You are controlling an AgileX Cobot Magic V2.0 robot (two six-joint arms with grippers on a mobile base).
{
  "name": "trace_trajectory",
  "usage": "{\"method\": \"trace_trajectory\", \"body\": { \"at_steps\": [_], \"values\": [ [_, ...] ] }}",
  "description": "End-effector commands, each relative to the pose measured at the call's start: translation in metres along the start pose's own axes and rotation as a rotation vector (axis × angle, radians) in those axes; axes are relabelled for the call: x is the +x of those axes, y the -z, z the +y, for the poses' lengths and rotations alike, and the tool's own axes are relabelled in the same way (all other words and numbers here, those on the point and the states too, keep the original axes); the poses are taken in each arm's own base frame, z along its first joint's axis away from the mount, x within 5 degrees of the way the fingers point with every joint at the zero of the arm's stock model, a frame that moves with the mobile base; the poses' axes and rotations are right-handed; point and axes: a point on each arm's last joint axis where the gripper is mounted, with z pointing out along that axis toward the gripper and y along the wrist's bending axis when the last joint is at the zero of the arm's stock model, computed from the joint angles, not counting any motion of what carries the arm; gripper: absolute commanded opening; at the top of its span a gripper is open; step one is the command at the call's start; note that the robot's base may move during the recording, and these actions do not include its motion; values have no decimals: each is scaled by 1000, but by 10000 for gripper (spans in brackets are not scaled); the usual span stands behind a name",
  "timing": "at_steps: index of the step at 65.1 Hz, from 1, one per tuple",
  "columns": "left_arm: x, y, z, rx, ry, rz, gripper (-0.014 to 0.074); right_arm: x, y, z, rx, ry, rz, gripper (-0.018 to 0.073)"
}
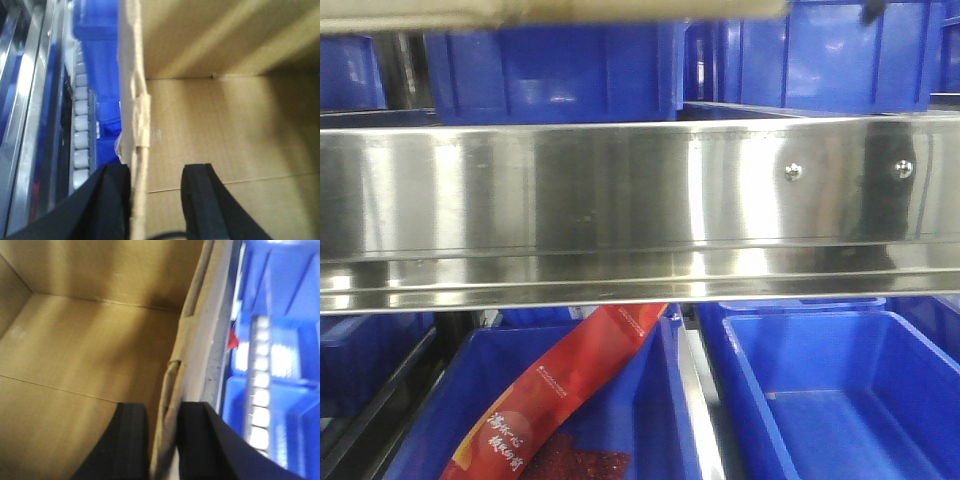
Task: Grab carton from right shelf to conveyor
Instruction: 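Lift the carton with both grippers and pull it off the shelf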
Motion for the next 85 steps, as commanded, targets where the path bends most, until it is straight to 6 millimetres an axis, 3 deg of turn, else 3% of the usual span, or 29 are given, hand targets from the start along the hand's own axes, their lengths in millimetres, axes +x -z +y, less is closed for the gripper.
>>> {"method": "trace_trajectory", "body": {
  "at_steps": [1,20,32,85],
  "values": [
    [6,19,-9,17,-33,-30,-9,0,25,5,-17,40,-66,-72],
    [46,41,-34,70,-71,44,-9,35,53,20,-58,97,-2,-73],
    [53,66,-44,82,-85,-2,-9,60,58,12,-21,99,56,-73],
    [54,70,-47,78,-69,-11,-9,60,52,13,-32,101,10,-73]
  ]
}}
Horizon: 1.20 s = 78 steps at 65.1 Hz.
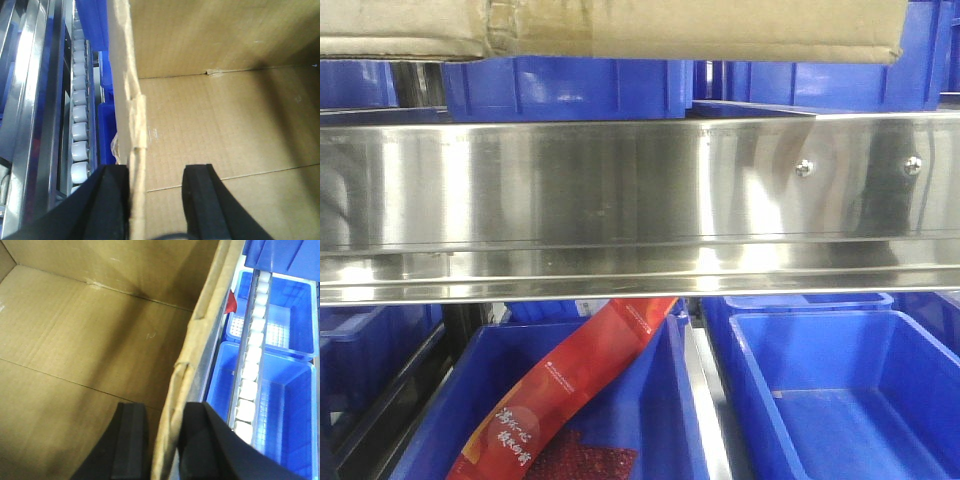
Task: Grab carton from right shelf to conveyor
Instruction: 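Lift the carton with both grippers and pull it off the shelf, then hold the carton with both grippers while the base turns away from the shelf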
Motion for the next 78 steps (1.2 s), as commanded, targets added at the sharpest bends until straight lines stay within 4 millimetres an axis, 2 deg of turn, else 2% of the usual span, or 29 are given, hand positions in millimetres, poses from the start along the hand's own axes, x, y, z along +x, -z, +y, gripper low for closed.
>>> {"method": "trace_trajectory", "body": {
  "at_steps": [1,78],
  "values": [
    [-2,11,-8,84,-10,-50,-9,-6,5,3,-29,23,-78,-73],
    [-2,11,-8,84,-10,-50,-9,-6,5,4,-37,20,-81,-73]
  ]
}}
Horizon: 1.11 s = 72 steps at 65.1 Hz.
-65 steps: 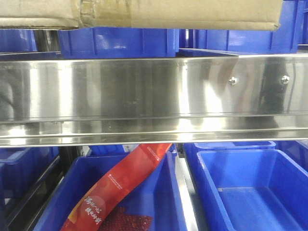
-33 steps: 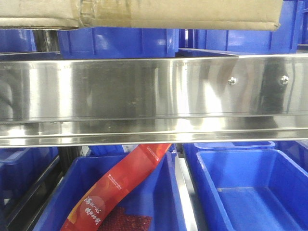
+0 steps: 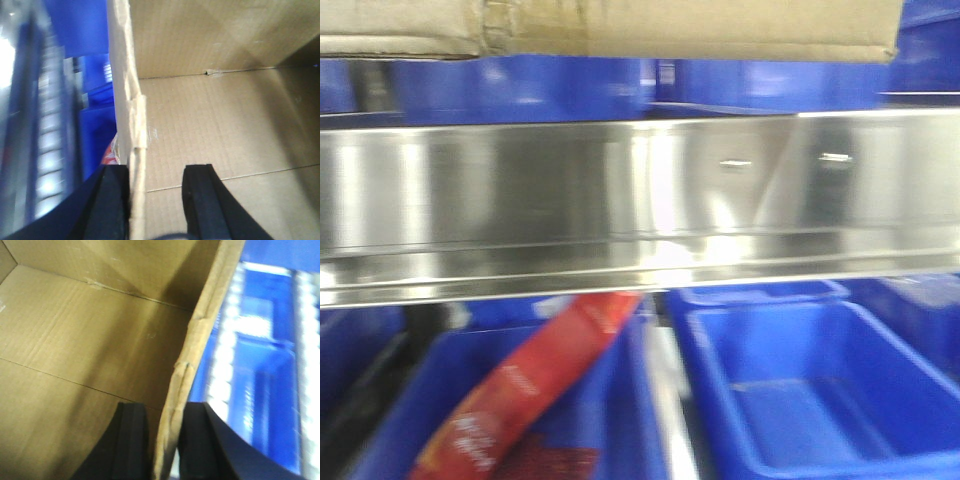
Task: Grab carton from right shelf to conveyor
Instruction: 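Hold the carton with both grippers while the base turns away from the shelf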
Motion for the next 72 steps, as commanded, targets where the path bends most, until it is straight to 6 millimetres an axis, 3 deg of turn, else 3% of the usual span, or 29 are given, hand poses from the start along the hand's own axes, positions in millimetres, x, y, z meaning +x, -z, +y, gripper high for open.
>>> {"method": "trace_trajectory", "body": {
  "at_steps": [1,72],
  "values": [
    [-2,11,-8,89,-9,-50,-9,-6,5,3,-34,18,-76,-73],
    [-2,11,-8,82,-11,-52,-9,-6,5,3,-34,18,-76,-73]
  ]
}}
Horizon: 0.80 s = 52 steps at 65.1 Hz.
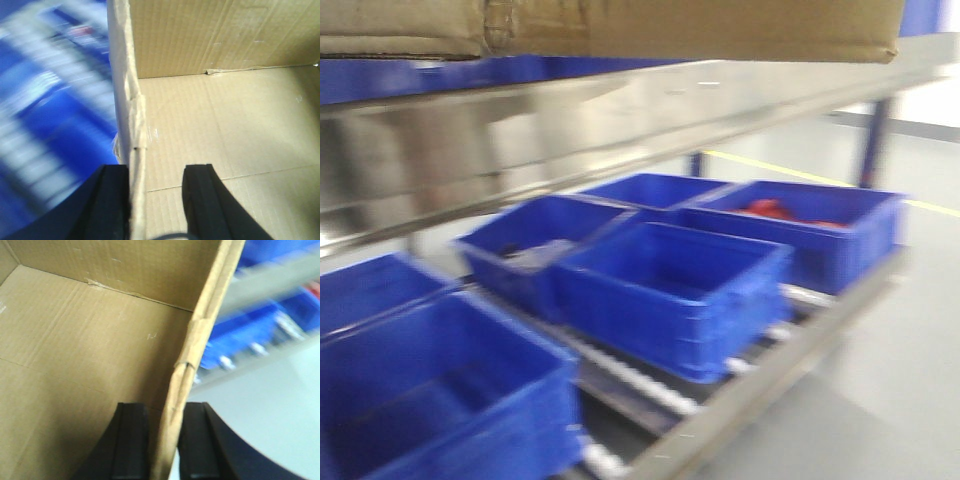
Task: Grab carton from right shelf to conveyor
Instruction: 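Hold the carton with both grippers while the base turns away from the shelf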
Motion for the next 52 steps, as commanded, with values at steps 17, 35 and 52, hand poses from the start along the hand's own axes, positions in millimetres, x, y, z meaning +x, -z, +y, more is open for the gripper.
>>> {"method": "trace_trajectory", "body": {
  "at_steps": [17,35,52],
  "values": [
    [-2,11,-8,82,-11,-52,-9,-6,5,3,-32,19,-74,-73],
    [-2,11,-7,81,-11,-53,-9,-6,5,3,-32,19,-74,-73],
    [-2,11,-7,81,-11,-53,-9,-6,5,3,-32,19,-74,-73]
  ]
}}
